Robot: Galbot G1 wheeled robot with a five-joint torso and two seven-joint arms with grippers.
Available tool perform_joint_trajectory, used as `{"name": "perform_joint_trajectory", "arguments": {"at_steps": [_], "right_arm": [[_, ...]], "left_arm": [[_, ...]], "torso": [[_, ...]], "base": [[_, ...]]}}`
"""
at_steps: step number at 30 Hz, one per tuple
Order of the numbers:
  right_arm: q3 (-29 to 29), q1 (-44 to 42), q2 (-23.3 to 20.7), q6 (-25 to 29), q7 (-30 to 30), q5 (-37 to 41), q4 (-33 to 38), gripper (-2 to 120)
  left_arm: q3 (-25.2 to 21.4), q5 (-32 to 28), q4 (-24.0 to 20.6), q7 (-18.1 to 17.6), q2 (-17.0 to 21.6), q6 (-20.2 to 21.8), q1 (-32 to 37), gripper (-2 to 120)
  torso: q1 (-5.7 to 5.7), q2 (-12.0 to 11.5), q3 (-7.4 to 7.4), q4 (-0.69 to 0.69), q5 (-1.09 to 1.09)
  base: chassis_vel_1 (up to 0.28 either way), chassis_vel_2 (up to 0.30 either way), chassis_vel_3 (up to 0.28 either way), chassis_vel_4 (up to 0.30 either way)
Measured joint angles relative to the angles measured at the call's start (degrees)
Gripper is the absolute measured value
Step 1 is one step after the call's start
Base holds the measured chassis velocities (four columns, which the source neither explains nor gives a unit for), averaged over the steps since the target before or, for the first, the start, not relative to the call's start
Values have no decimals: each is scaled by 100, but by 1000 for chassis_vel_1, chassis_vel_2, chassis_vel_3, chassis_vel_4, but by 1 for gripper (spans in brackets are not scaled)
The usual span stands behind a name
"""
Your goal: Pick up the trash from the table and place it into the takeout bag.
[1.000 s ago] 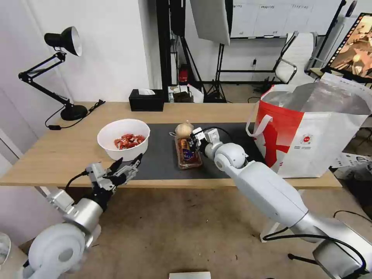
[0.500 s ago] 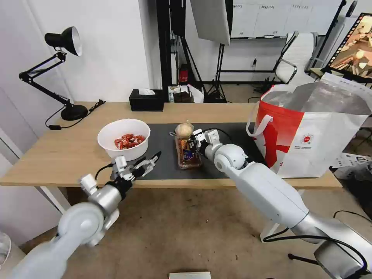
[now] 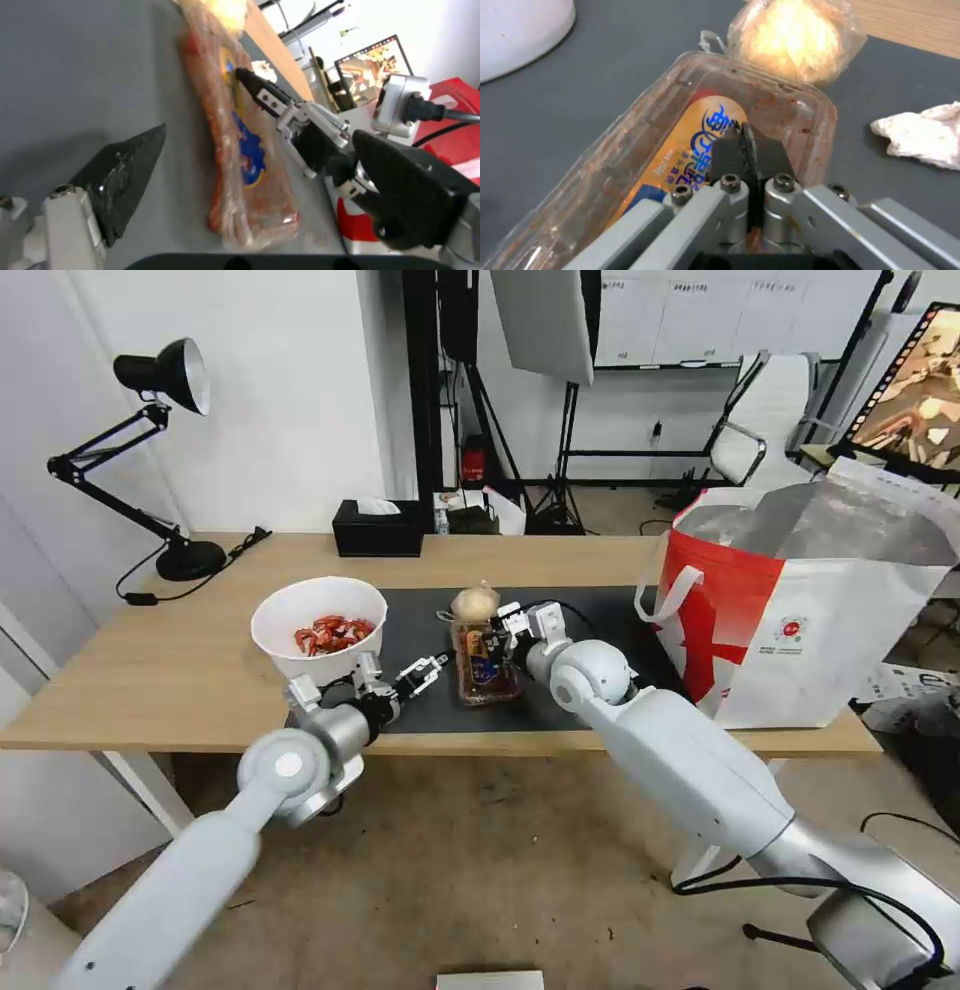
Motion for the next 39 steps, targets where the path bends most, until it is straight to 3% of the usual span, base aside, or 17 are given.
{"name": "perform_joint_trajectory", "arguments": {"at_steps": [8, 23, 26, 28, 39], "right_arm": [[-65, 65, 14, -28, 59, 152, -10, 0], [-109, 112, -21, -48, 84, 247, -51, 0], [-106, 108, -26, -47, 85, 253, -45, 0], [-100, 100, -34, -48, 85, 257, -41, 0], [-98, 104, -30, -48, 101, 264, -39, 0]], "left_arm": [[195, 41, 461, -11, -401, 5, -346, 100], [173, 104, 584, -144, -523, 87, -366, 99], [173, 78, 581, -179, -545, 92, -366, 93], [171, 66, 594, -209, -564, 92, -371, 82], [161, 41, 618, -219, -590, 50, -371, 45]], "torso": [[0, 0, 0, 0, 0], [-1, 0, -1, 1, -1], [-1, 0, -1, 0, 0], [-1, 1, -1, 0, 0], [-1, 0, -1, 0, -1]], "base": [[0, 0, 0, 0], [0, 0, 0, 0], [0, 0, 0, 0], [0, 0, 0, 0], [0, 0, 0, 0]]}}
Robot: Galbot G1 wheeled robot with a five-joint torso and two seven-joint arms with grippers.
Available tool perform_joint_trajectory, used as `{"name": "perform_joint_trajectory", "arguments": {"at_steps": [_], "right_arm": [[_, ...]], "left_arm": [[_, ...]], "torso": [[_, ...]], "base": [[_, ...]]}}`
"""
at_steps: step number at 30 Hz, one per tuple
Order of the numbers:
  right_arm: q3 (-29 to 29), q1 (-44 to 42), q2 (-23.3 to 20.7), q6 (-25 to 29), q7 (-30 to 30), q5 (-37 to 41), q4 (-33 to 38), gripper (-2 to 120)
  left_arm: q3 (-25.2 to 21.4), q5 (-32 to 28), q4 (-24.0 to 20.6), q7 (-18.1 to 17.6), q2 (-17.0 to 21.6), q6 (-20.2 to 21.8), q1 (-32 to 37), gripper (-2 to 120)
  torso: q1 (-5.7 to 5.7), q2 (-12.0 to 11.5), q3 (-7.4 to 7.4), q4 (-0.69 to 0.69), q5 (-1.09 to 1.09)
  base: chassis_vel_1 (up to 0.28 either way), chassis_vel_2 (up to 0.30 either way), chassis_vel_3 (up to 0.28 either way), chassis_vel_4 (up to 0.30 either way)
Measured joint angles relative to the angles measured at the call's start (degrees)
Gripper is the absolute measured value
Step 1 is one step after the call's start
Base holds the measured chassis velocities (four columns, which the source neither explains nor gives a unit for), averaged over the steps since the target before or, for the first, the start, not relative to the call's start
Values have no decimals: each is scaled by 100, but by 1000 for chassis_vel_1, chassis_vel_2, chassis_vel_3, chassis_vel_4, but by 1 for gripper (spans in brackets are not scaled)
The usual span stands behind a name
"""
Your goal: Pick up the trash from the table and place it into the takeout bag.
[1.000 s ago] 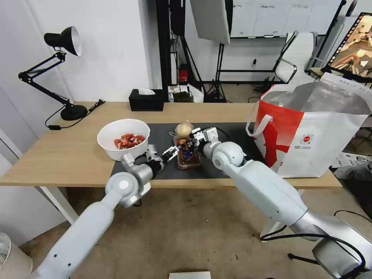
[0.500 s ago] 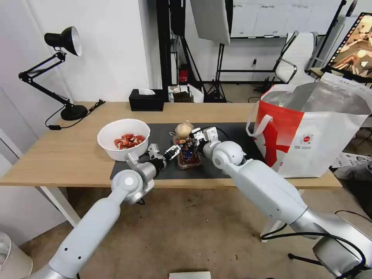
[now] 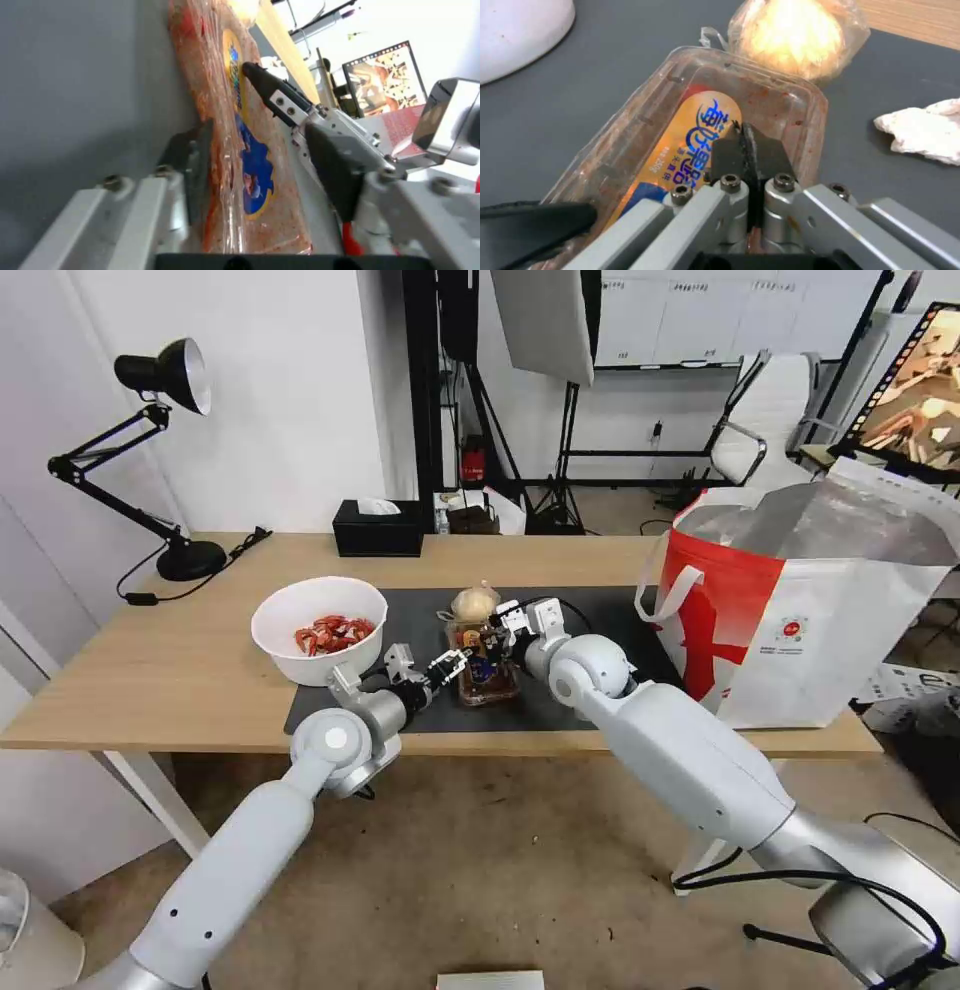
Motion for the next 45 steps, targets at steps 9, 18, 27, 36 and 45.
{"name": "perform_joint_trajectory", "arguments": {"at_steps": [9, 18, 27, 36, 45], "right_arm": [[8, -30, 8, -9, 25, 2, 23, 0], [25, -70, -9, -29, 114, 165, 92, 0], [623, -252, 74, 772, 804, 1458, 411, 9], [1412, -960, -576, 1468, 1045, 1827, 1756, 45], [2163, -2361, -1260, 1481, 978, 1187, 2702, 72]], "left_arm": [[-10, 24, 22, -2, -37, -39, 103, 11], [-15, 39, 50, 12, -53, -120, 145, 0], [-96, 61, -49, 42, -45, -222, 167, 0], [-220, 127, -393, 66, 117, -457, 13, 0], [-222, 165, -522, 35, 433, -658, -627, 0]], "torso": [[0, 0, 0, 0, 0], [0, 0, 0, 0, 0], [1, -1, 0, 1, 0], [0, 0, 0, 1, 0], [0, 0, -1, -1, 3]], "base": [[0, 0, 0, 0], [0, 0, 0, 0], [0, 0, 0, 0], [0, 0, 0, 0], [0, 0, 0, 0]]}}
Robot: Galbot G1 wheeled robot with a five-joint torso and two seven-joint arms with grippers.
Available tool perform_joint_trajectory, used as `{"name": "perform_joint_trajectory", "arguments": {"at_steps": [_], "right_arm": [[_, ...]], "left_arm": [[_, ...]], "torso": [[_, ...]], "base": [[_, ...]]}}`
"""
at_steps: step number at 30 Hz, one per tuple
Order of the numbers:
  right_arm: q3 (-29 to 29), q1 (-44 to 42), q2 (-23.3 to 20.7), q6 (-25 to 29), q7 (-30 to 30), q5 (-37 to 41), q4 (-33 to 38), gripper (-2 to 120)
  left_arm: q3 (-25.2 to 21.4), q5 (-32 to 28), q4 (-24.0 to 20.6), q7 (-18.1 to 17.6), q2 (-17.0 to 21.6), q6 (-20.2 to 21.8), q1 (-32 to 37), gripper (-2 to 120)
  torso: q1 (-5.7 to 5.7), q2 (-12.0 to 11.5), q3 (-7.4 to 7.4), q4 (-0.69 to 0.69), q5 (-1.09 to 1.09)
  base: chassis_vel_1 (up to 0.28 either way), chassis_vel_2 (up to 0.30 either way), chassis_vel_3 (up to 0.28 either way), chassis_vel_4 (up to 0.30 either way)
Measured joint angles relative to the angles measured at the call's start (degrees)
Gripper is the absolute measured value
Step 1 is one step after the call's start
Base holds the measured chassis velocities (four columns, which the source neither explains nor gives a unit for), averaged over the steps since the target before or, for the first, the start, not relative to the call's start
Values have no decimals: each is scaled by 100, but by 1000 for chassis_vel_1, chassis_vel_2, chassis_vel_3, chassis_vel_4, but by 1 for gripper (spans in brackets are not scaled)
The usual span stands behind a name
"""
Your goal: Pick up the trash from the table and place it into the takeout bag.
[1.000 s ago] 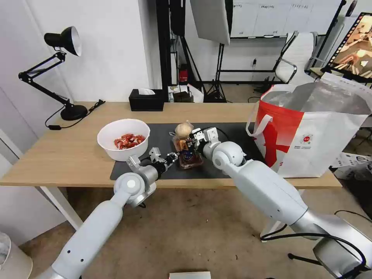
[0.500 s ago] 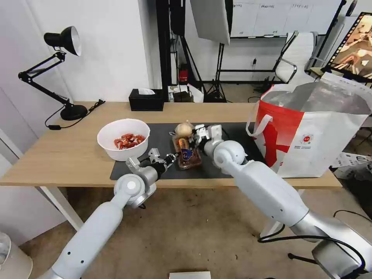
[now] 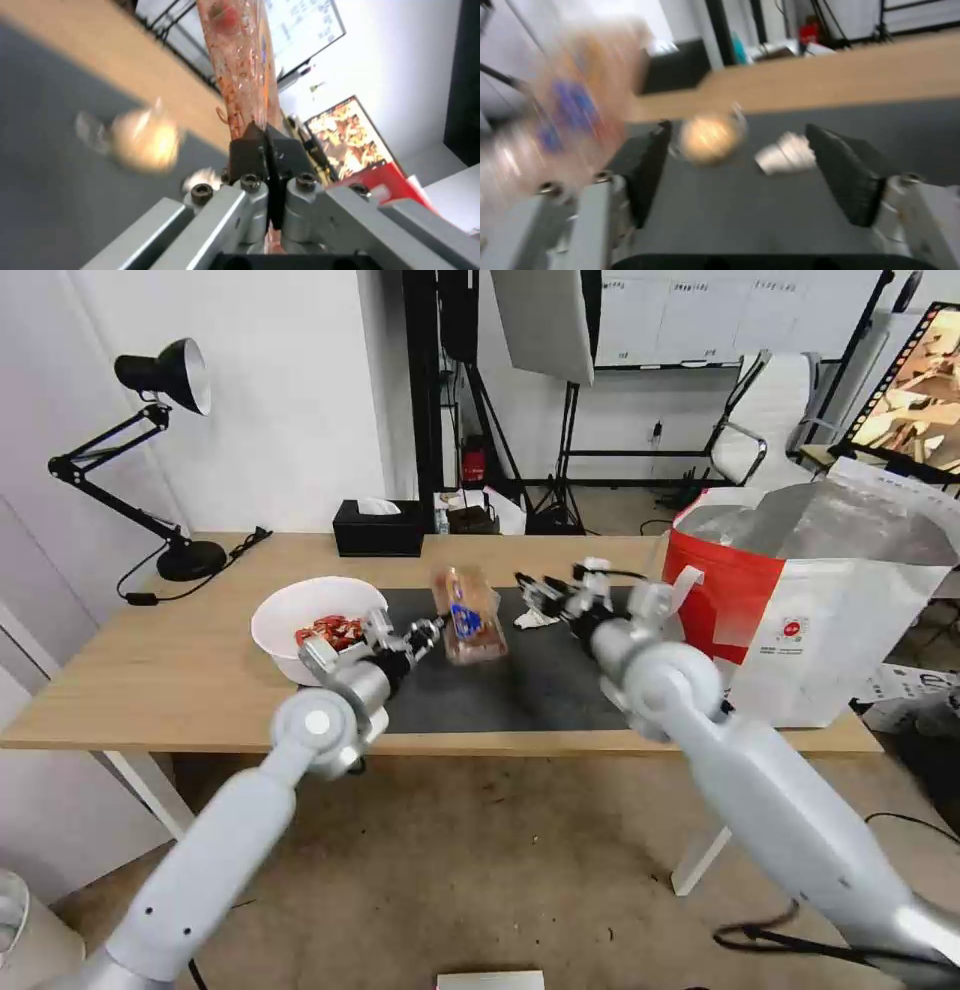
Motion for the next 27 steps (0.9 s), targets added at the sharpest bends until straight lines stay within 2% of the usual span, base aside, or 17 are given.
{"name": "perform_joint_trajectory", "arguments": {"at_steps": [3, 4, 6, 8, 9, 12, 13, 15, 16, 18, 19, 21, 22, 24, 25, 27], "right_arm": [[368, -643, -163, -11, -89, -256, 329, 89], [368, -643, -163, -11, -89, -256, 329, 89], [531, -946, -200, -12, -147, -412, 478, 96], [659, -1216, -219, -13, -200, -554, 615, 99], [659, -1216, -219, -13, -200, -554, 615, 99], [886, -1627, -254, -19, -258, -683, 813, 100], [886, -1627, -254, -19, -258, -683, 813, 100], [1134, -1995, -294, -24, -303, -787, 967, 100], [1134, -1995, -294, -24, -303, -787, 967, 100], [1248, -2181, -319, -27, -313, -838, 1048, 100], [1248, -2181, -319, -27, -313, -838, 1048, 100], [1335, -2310, -328, -37, -314, -867, 1157, 100], [1335, -2310, -328, -37, -314, -867, 1157, 100], [1375, -2392, -326, -45, -319, -893, 1225, 100], [1375, -2392, -326, -45, -319, -893, 1225, 100], [1419, -2451, -302, -49, -342, -956, 1274, 100]], "left_arm": [[189, 5, 141, -3, 94, -66, -635, 0], [189, 5, 141, -3, 94, -66, -635, 0], [440, 11, 275, 1, 65, -124, -1147, 0], [792, 49, 423, 2, -95, -184, -1709, 0], [792, 49, 423, 2, -95, -184, -1709, 0], [1463, 280, 784, 8, -564, -352, -2515, 0], [1463, 280, 784, 8, -564, -352, -2515, 0], [2015, 623, 1263, 71, -1131, -513, -3113, 0], [2015, 623, 1263, 71, -1131, -513, -3113, 0], [2417, 895, 1726, 185, -1652, -650, -3607, 0], [2417, 895, 1726, 185, -1652, -650, -3607, 0], [2780, 1212, 2223, 278, -2155, -691, -4024, 0], [2780, 1212, 2223, 278, -2155, -691, -4024, 0], [3025, 1492, 2558, 346, -2495, -743, -4213, 0], [3025, 1492, 2558, 346, -2495, -743, -4213, 0], [3252, 1797, 2831, 448, -2814, -809, -4336, 0]], "torso": [[0, 0, 0, 1, -2], [0, 0, 0, 1, -2], [0, 0, 0, 3, -3], [0, 0, 0, 2, -1], [0, 0, 0, 2, -1], [0, 0, 0, 2, 1], [0, 0, 0, 2, 1], [0, 0, 1, -1, -1], [0, 0, 1, -1, -1], [0, 0, 0, -4, 1], [0, 0, 0, -4, 1], [0, 0, 0, -1, 1], [0, 0, 0, -1, 1], [0, 0, 1, 1, 0], [0, 0, 1, 1, 0], [0, 0, 0, 0, 0]], "base": [[0, 0, 0, 0], [0, 0, 0, 0], [0, 0, 0, 0], [0, 0, 0, 0], [0, 0, 0, 0], [0, 0, 0, 0], [0, 0, 0, 0], [0, 0, 0, 0], [0, 0, 0, 0], [0, 0, 0, 0], [0, 0, 0, 0], [0, 0, 0, 0], [0, 0, 0, 0], [0, 0, 0, 0], [0, 0, 0, 0], [0, 0, 0, 0]]}}
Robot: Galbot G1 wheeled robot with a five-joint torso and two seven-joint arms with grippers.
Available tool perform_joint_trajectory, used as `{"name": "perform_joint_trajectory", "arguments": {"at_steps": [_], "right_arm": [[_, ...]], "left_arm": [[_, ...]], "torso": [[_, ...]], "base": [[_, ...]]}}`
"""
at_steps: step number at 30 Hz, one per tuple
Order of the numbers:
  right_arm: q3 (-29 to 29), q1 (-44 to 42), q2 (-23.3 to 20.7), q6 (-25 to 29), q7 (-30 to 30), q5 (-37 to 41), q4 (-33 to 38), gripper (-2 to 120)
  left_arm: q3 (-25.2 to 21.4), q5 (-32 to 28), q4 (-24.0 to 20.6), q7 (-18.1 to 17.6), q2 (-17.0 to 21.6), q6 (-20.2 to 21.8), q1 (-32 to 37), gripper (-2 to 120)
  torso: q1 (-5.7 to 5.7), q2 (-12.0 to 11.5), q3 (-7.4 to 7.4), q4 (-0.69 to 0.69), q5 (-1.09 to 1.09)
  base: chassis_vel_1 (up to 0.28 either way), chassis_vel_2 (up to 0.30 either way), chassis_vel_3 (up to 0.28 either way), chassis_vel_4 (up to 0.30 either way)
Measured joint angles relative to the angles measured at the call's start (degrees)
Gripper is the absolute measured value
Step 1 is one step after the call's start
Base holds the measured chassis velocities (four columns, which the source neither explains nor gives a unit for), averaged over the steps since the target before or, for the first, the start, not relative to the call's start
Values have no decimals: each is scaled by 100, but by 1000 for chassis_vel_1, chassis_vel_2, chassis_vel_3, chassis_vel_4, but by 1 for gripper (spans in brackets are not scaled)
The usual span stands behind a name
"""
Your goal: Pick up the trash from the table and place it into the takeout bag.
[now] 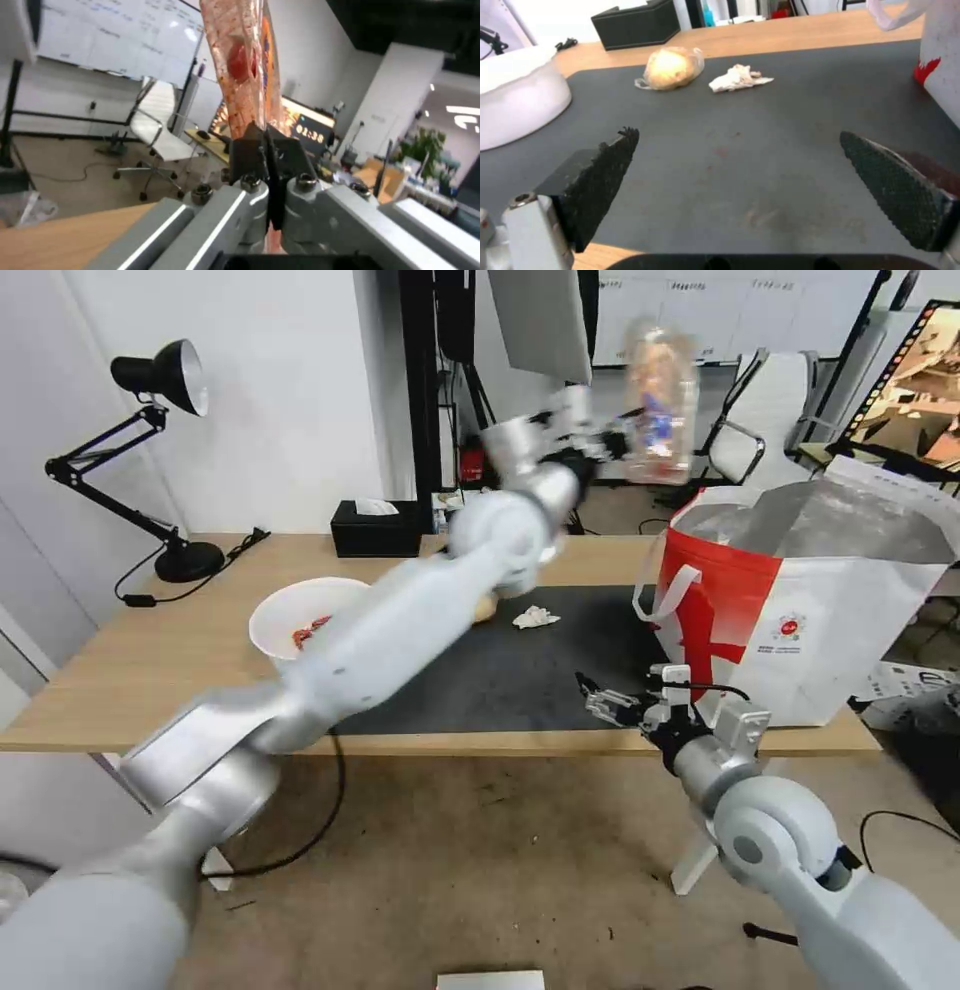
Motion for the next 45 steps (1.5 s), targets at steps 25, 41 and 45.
{"name": "perform_joint_trajectory", "arguments": {"at_steps": [25, 41, 45], "right_arm": [[-3, -80, 132, -3, -95, -163, -43, 100], [367, -451, 137, -1, -91, -177, 215, 100], [448, -535, 111, 47, -54, -275, 297, 100]], "left_arm": [[892, 1302, 394, 693, -254, -320, 250, 5], [718, 713, -568, 129, 124, -302, 114, 65], [642, 693, -1348, -132, 872, -315, 350, 81]], "torso": [[0, 0, 0, 2, -3], [0, 0, 0, -1, -3], [0, 0, 0, 2, -5]], "base": [[0, 0, 0, 0], [0, 0, 0, 0], [0, 0, 0, 0]]}}
